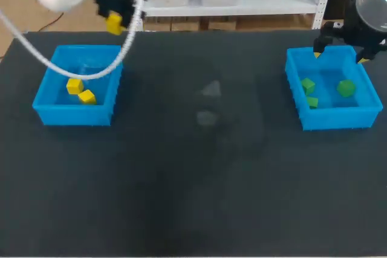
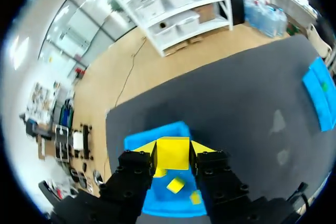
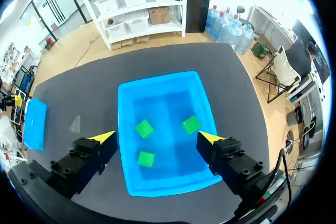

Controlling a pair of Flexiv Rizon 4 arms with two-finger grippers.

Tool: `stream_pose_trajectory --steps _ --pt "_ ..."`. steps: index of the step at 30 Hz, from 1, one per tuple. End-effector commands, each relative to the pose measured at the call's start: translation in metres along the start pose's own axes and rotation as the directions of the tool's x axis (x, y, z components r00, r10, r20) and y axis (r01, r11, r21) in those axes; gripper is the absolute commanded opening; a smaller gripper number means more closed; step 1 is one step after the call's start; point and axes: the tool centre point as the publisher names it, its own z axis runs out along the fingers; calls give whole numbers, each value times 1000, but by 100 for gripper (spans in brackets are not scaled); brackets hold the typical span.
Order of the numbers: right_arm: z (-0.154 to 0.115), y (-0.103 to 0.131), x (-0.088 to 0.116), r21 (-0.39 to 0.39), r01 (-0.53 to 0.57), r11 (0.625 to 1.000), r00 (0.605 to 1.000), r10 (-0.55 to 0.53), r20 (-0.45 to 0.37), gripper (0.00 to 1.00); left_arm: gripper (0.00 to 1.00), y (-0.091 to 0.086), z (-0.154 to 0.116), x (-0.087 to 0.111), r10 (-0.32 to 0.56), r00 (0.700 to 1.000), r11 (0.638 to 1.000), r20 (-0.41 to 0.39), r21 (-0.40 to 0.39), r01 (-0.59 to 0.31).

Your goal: Put the green cubes in the right bin and the yellow cubes in the left bin.

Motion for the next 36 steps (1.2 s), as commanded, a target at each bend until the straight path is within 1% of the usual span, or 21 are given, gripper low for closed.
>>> stream_pose_trajectory --steps 1,3,6,9,12,13,14,15,18,36 --pt "0 0 2 2 -2 1000 1000 2 7 100 0 40 8 65 -46 993 999 105 29 44" --pt "0 0 2 2 -2 1000 1000 2 7 100 0 42 14 74 -60 994 998 87 32 57" --pt "0 0 2 2 -2 1000 1000 2 7 100 0 41 23 81 -83 995 996 62 47 80" --pt "0 0 2 2 -2 1000 1000 2 7 100 0 41 31 86 -91 995 995 45 46 89" --pt "0 0 2 2 -2 1000 1000 2 7 100 0 41 32 87 -85 996 995 33 49 84" --pt "0 0 2 2 -2 1000 1000 2 7 100 28 41 32 87 -86 996 996 26 36 85" --pt "0 0 2 2 -2 1000 1000 2 7 100 70 40 31 87 -83 996 996 28 41 82" --pt "0 0 2 2 -2 1000 1000 2 7 100 100 40 28 86 -92 995 995 28 48 90" --pt "0 0 2 2 -2 1000 1000 2 7 100 100 40 18 83 -140 989 986 40 96 136" --pt "0 0 2 2 -2 1000 1000 2 7 100 100 40 18 83 -140 989 986 40 96 136"
